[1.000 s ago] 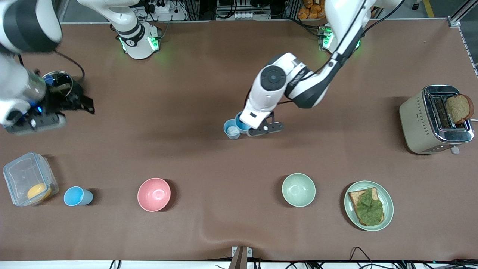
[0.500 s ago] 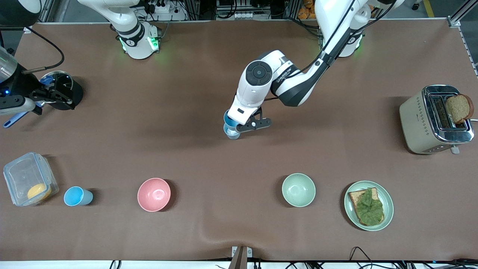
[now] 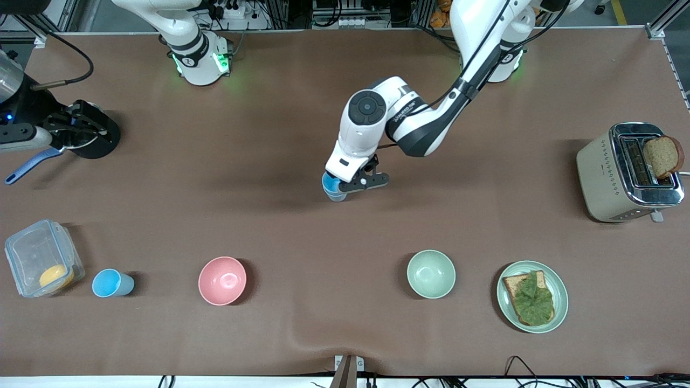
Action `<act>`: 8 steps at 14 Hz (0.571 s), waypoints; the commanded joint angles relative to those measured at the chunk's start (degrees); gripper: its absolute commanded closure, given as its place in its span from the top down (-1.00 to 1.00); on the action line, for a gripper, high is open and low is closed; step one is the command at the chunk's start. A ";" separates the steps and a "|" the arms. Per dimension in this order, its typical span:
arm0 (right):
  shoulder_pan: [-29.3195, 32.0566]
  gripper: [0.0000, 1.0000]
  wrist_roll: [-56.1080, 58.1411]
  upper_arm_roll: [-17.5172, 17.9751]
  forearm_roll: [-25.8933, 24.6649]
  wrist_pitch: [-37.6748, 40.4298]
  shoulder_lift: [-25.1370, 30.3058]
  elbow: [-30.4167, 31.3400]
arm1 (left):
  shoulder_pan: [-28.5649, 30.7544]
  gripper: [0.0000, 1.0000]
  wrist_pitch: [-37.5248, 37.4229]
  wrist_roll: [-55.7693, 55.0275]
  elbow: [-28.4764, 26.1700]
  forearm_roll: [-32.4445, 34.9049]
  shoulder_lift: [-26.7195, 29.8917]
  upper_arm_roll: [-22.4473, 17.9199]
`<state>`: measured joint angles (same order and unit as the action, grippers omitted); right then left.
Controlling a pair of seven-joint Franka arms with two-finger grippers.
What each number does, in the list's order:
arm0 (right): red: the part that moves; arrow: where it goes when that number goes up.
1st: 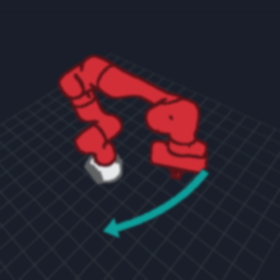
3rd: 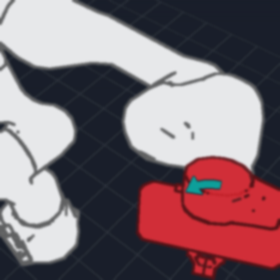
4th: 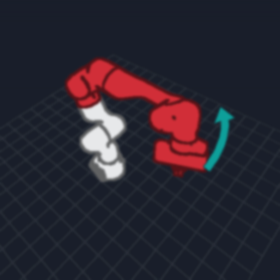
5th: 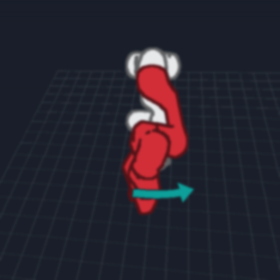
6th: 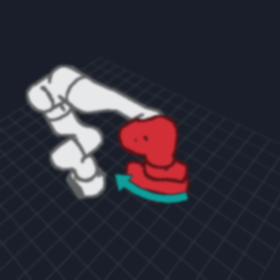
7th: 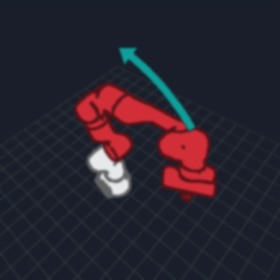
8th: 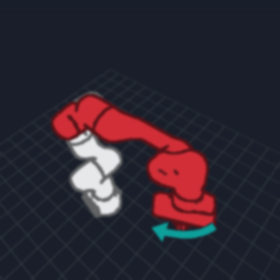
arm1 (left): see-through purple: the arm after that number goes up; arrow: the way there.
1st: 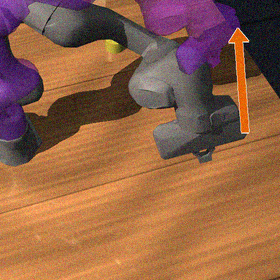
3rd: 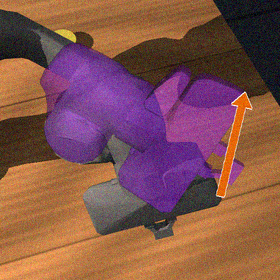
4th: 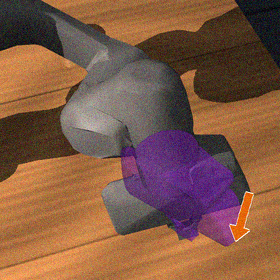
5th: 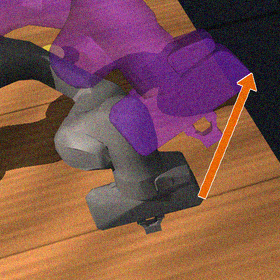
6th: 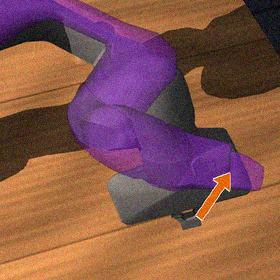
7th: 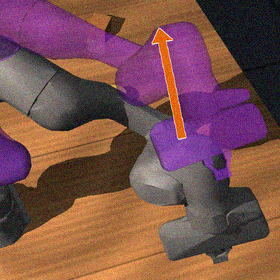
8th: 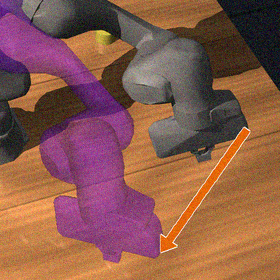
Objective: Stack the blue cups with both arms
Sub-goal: 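Lower the left-held cup into the placed cup while the right gripper withdraws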
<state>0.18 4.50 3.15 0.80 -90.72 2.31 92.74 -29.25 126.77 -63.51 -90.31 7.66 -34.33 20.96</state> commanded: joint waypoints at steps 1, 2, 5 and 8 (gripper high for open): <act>0.34 1.00 -1.16 -0.25 -0.10 1.42 -0.82 -1.42 | -0.20 1.00 -1.27 -1.62 1.80 1.83 0.74 -0.48; 0.52 1.00 -1.25 -0.42 -0.01 1.42 -0.82 -1.42 | 0.07 1.00 -1.35 -1.45 2.41 1.92 1.97 -1.17; 0.70 1.00 -1.16 -0.42 -0.10 1.51 -0.82 -1.42 | 0.25 1.00 -6.60 0.91 6.18 2.01 5.31 -6.08; 1.31 1.00 -1.16 -0.42 -0.10 1.86 -0.82 -1.42 | 4.53 1.00 -16.10 7.23 9.97 1.04 7.86 -8.47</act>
<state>0.57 4.04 2.32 0.79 -90.00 2.12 92.72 -27.76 115.74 -59.93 -82.14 8.18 -28.64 13.09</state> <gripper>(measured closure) 0.000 0.000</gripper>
